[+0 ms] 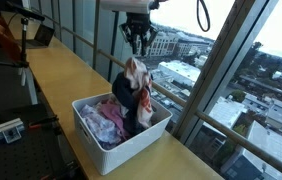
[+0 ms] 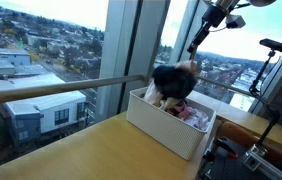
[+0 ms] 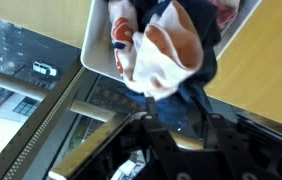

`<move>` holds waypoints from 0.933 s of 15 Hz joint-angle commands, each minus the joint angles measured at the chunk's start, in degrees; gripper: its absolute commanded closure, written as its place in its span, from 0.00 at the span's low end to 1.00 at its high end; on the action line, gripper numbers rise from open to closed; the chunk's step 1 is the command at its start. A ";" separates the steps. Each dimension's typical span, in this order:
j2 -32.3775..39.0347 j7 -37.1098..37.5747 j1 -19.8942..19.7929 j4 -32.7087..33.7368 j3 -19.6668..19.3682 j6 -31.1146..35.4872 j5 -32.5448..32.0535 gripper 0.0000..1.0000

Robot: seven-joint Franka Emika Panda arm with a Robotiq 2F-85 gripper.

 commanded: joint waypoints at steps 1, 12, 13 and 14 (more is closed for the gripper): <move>-2.26 -1.01 -0.40 -2.88 -0.11 1.26 0.64 0.31; -4.71 0.10 0.13 -5.75 -0.38 0.25 -0.10 0.00; -4.73 0.10 0.13 -5.77 -0.38 0.25 -0.10 0.00; -4.72 0.10 0.13 -5.77 -0.38 0.25 -0.10 0.00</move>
